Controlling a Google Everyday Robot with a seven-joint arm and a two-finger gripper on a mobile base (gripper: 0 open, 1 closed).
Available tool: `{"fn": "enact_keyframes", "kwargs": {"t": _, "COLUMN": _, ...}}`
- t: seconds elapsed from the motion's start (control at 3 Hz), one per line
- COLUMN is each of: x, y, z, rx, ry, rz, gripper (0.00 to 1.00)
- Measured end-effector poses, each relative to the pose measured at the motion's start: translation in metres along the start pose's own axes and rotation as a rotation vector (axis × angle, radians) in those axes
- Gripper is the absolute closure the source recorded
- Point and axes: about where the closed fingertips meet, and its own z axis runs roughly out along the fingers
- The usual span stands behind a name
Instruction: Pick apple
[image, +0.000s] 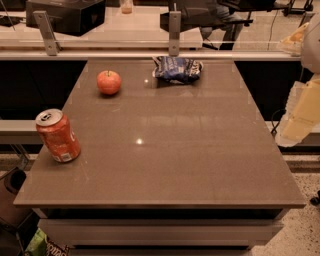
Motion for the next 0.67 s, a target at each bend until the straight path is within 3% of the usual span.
{"fn": "enact_keyframes", "kwargs": {"t": 0.67, "x": -0.0081, "y": -0.0001, "z": -0.0013, "rx": 0.019, "ry": -0.036, "rz": 0.017, "gripper": 0.00}}
